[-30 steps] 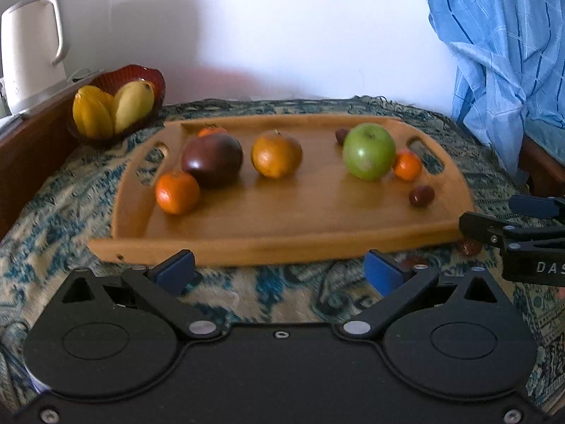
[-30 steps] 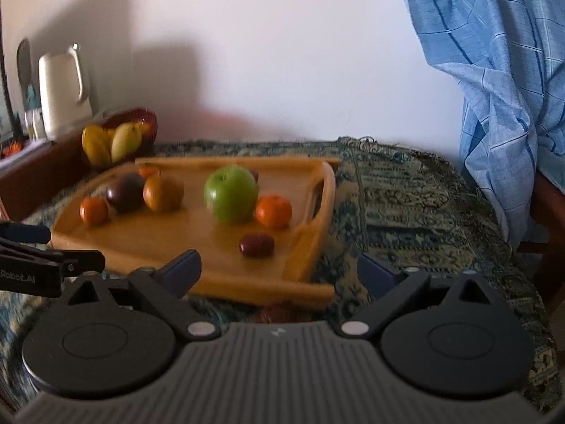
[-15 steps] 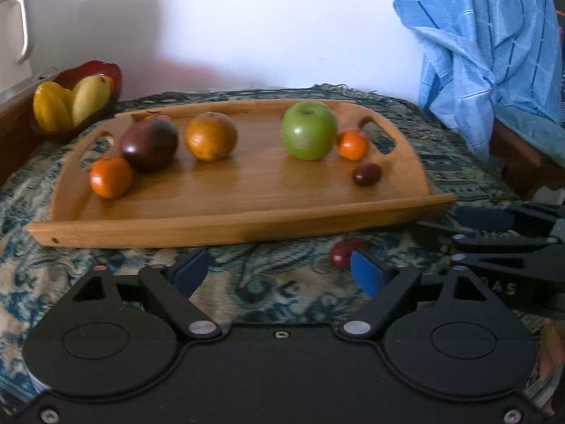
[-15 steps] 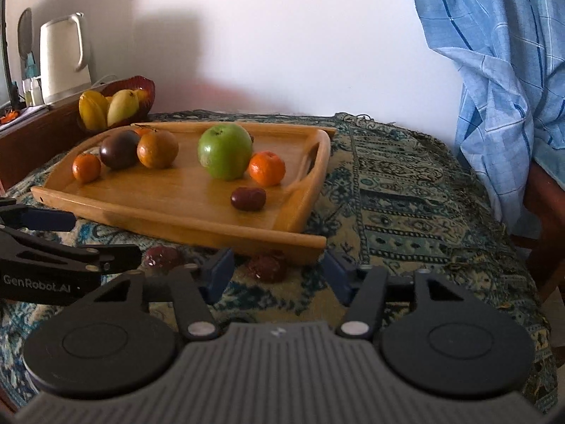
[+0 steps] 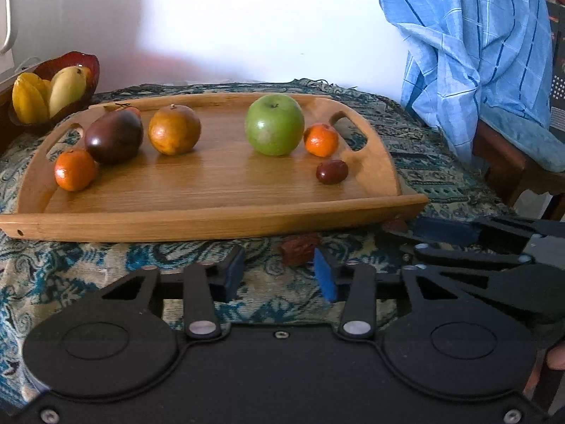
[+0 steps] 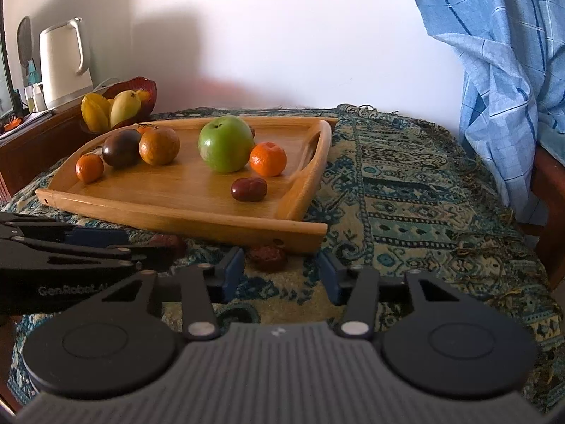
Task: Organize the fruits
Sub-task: 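Move both tools back toward the dates on the cloth before the tray, then grasp a brown date with left tool while right tool grasps another date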
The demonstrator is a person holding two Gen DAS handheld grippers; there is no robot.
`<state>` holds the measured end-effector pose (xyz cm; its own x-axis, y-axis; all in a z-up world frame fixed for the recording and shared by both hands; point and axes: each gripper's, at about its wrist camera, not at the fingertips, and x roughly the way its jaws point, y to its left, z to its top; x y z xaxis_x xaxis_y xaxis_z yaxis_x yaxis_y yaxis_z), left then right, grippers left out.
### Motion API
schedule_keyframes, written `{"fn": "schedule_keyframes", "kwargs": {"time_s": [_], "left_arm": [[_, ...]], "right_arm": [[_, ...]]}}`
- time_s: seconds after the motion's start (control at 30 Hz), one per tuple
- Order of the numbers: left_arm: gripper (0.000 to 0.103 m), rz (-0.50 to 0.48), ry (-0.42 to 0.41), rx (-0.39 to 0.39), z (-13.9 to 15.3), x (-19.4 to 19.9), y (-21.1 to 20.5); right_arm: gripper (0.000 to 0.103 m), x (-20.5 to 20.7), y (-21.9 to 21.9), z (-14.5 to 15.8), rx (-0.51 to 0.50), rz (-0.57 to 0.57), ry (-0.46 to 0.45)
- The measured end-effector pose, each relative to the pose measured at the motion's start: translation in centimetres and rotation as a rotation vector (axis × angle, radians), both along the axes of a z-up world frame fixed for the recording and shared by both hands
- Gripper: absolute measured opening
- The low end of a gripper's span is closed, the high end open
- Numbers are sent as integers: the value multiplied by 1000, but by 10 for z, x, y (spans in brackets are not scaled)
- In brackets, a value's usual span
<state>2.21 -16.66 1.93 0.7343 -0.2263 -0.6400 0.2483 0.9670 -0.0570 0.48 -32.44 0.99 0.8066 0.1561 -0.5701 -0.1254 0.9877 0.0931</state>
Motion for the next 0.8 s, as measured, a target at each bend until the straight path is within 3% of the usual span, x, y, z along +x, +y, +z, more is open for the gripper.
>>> {"fn": "schedule_keyframes", "kwargs": {"time_s": [0.13,0.63,0.8], "left_arm": [[28,-7,9,-12,0,2,-4],[28,20,0,1,-5,7,-12],[20,19,-11,1,-4,5,-13]], "right_arm": [[48,1,3,-2,-8,11,3],[41,3,1,-4,9,0,6],[36,4,4,-2,13,9,10]]}}
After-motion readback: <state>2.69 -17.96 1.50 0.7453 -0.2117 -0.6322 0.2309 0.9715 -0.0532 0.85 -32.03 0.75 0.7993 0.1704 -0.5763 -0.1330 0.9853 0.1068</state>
